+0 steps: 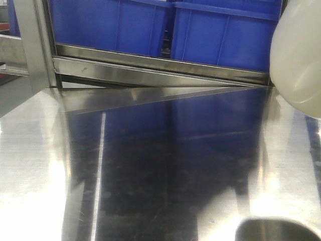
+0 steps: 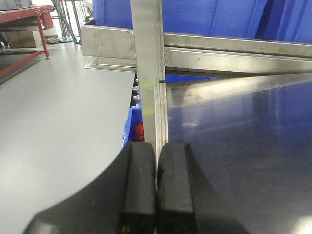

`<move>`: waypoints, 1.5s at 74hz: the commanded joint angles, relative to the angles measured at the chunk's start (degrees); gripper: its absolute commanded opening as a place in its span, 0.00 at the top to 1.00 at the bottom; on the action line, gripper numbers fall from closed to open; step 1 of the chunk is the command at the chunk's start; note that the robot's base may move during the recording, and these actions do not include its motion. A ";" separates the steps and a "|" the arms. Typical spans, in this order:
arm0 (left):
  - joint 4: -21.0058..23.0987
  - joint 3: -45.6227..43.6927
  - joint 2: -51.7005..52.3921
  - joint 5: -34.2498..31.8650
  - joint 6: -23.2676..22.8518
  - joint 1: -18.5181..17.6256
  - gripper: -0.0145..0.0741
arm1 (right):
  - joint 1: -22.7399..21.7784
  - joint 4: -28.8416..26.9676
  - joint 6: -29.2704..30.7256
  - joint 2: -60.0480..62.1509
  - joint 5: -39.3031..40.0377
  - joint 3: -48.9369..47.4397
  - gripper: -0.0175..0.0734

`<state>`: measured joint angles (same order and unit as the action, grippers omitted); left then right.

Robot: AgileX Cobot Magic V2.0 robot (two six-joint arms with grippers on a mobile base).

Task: Move white bin to right shelf second layer
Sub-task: 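Hold the lifted bin in the right gripper and back away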

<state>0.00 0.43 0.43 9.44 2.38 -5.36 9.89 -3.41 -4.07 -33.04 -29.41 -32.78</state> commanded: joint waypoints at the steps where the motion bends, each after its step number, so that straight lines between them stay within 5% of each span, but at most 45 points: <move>1: 0.00 2.11 0.80 -5.00 -0.18 -0.26 0.74 | -0.42 -0.54 -0.06 0.20 6.01 -1.77 0.75; 111: 0.00 2.11 0.80 -5.00 -0.18 -0.26 0.74 | -0.42 -0.54 -0.06 0.20 6.01 -1.77 0.75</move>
<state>0.00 0.43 0.43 9.44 2.38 -5.36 9.89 -3.41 -4.07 -33.04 -29.41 -32.78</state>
